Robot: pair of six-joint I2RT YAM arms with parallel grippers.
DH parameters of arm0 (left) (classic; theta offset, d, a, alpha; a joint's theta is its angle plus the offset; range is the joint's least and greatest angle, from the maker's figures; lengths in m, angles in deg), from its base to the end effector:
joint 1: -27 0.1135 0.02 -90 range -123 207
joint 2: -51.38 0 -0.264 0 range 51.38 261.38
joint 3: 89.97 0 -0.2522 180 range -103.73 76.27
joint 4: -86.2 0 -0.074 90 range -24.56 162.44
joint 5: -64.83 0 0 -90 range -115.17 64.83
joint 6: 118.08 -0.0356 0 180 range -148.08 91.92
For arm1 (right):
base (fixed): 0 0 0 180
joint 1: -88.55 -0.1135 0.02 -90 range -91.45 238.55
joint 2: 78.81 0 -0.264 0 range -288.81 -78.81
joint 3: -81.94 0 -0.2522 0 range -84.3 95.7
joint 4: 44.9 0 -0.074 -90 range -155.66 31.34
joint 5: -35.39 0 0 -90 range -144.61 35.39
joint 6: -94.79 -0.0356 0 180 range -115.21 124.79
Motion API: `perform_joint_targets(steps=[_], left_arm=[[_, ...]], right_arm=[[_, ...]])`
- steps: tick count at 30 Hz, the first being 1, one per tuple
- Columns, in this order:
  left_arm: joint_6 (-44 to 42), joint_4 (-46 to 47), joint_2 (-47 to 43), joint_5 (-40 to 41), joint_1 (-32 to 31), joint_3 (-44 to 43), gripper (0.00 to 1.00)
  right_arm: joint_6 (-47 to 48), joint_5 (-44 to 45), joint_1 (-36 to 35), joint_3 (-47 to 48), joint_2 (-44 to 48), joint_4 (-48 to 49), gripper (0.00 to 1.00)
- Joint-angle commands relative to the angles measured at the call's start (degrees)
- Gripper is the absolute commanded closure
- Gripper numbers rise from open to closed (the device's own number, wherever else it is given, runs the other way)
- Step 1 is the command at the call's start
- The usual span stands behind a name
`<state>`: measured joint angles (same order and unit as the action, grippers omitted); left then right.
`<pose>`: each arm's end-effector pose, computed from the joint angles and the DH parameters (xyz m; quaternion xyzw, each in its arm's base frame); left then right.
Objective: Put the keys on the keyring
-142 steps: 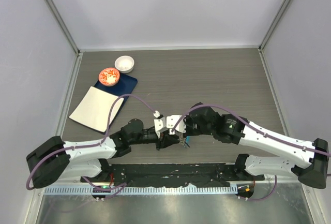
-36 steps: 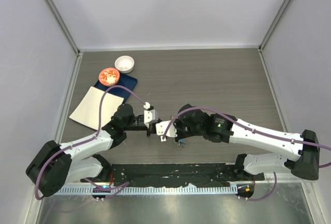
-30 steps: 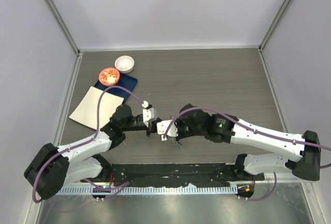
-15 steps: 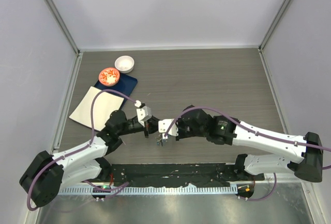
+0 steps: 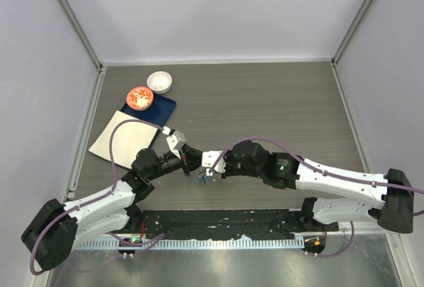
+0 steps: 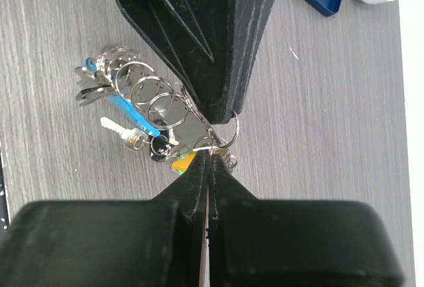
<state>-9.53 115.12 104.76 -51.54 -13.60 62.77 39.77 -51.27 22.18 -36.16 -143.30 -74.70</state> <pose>0.1376 -0.1387 0.2195 0.2905 0.6275 -0.4848 0.5356 0.1024 0.2289 0.2817 -0.6687 0.5659 0.1057 0.4706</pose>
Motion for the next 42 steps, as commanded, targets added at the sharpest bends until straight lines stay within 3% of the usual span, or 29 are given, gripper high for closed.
perform_joint_targets(steps=[1, 5, 9, 11, 15, 21, 27, 34, 42], left_arm=[[6.6, 9.2, -3.6, 11.5, -0.6, 0.9, 1.00], [11.6, 10.4, -4.7, 13.8, -1.5, 3.0, 0.99], [12.6, 10.5, -7.1, 15.2, -1.7, 6.3, 0.78], [12.1, 10.0, -9.0, 15.7, -1.7, 7.3, 0.72], [7.8, 4.9, -12.2, 14.9, -1.7, 7.2, 0.57], [-5.3, -1.4, -12.3, 9.3, -1.7, 4.4, 0.42], [-14.8, 1.1, -4.7, 4.8, -1.4, 0.8, 0.40], [-23.3, -0.7, 2.2, -7.2, 0.4, -5.0, 0.39], [-28.9, -6.4, 8.5, -16.2, 0.7, -10.3, 0.47]], right_arm=[[-1.1, 2.2, -1.0, -1.0, 0.2, 2.9, 0.99], [1.3, 3.7, -1.0, -0.2, -0.4, 3.2, 0.99], [3.4, 4.4, -1.0, 2.0, -0.9, 0.8, 0.99], [4.3, 4.3, -1.0, 3.4, -1.0, -0.8, 0.99], [6.6, 3.6, -1.0, 5.7, -1.3, -4.3, 0.99], [9.7, 2.7, -1.0, 8.8, -2.0, -9.3, 0.99], [10.8, 1.8, -1.1, 10.0, -2.0, -11.9, 0.99], [11.2, 2.0, -1.2, 10.0, -1.2, -12.9, 0.99], [11.2, 2.1, -1.3, 9.8, -0.9, -12.7, 0.99]])
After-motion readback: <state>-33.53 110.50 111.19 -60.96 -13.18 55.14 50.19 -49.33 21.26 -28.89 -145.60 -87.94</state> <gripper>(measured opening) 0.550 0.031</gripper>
